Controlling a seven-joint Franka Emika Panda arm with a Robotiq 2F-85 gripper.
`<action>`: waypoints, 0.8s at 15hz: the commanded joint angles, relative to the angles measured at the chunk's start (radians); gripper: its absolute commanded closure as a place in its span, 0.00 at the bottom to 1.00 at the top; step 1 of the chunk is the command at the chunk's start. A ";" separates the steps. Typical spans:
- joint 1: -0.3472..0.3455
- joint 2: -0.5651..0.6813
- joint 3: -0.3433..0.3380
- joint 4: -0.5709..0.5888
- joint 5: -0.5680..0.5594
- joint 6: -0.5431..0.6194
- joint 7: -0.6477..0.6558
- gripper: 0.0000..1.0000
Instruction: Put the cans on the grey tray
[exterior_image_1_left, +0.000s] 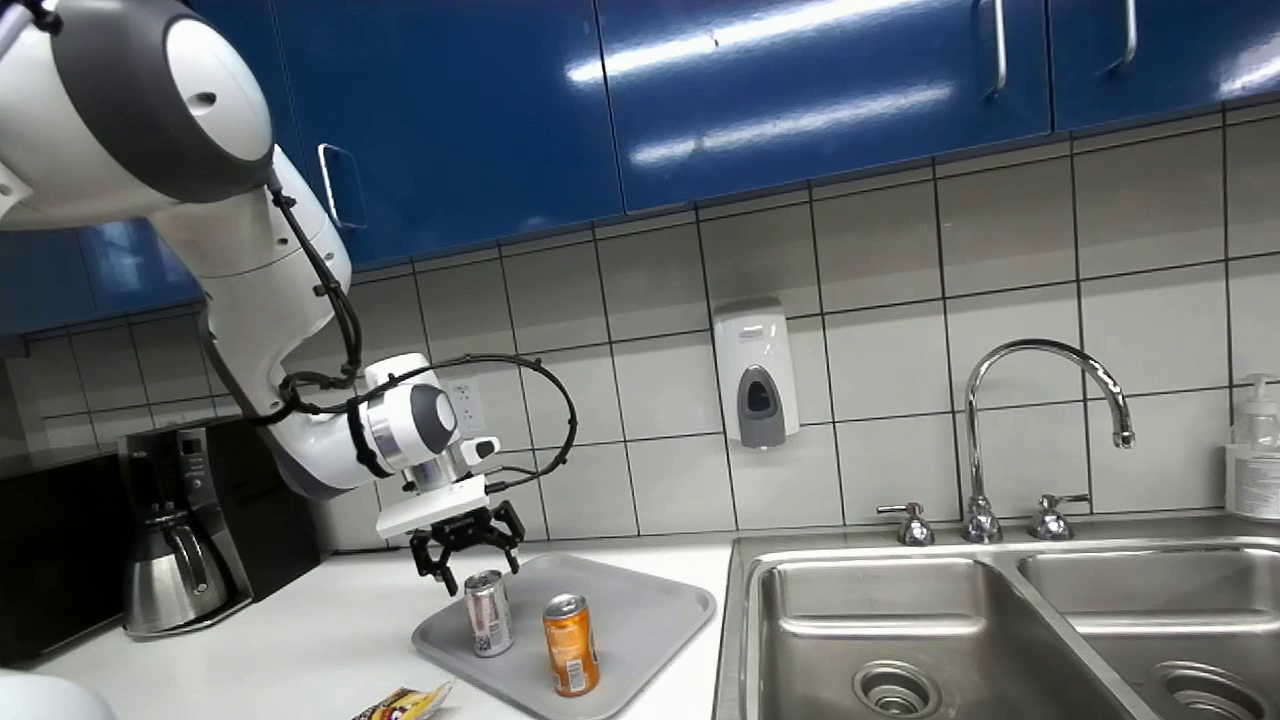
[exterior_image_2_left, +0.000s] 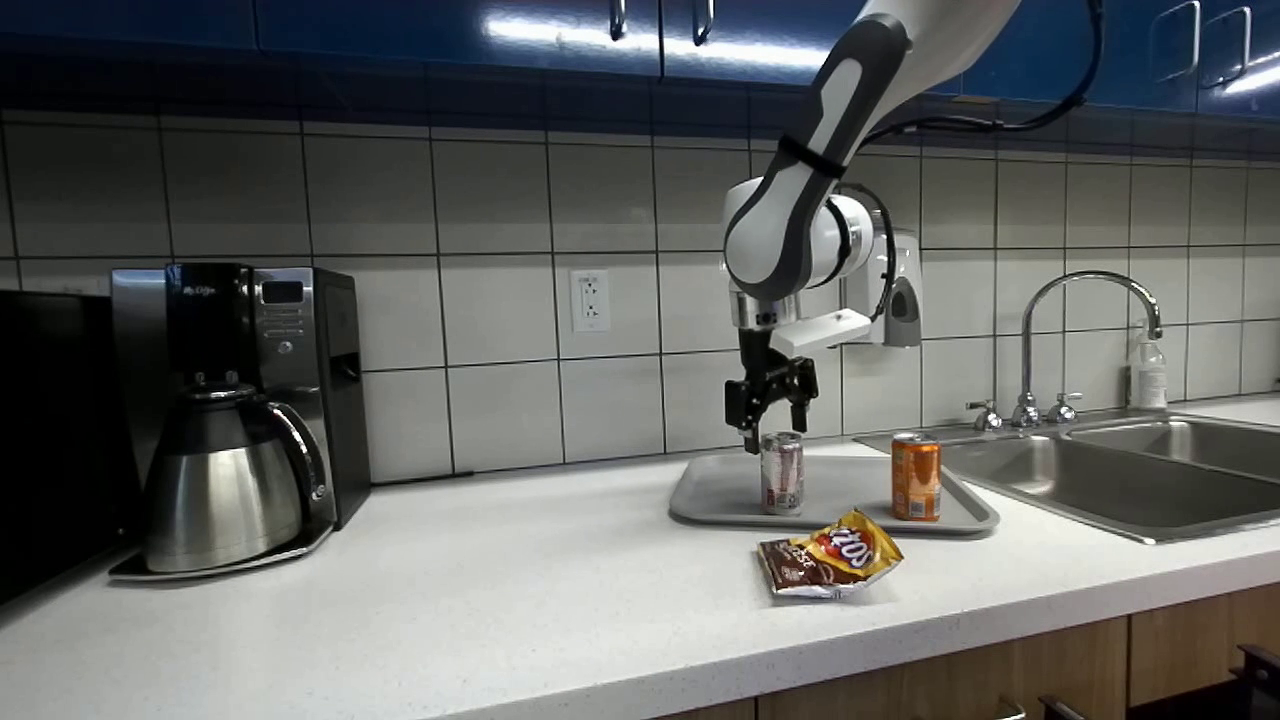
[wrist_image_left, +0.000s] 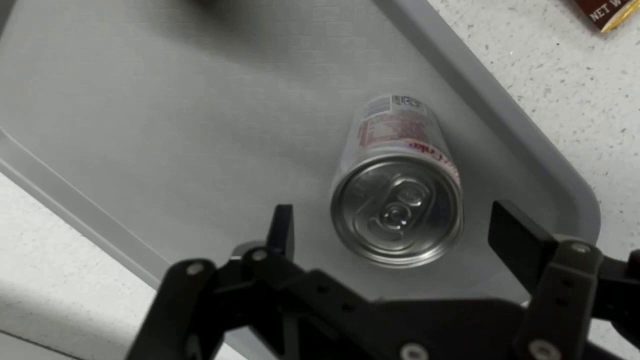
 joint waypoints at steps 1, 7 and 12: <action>0.005 -0.052 -0.010 -0.007 -0.052 -0.013 0.054 0.00; 0.007 -0.123 -0.009 -0.028 -0.114 -0.017 0.110 0.00; 0.009 -0.195 -0.001 -0.057 -0.174 -0.031 0.166 0.00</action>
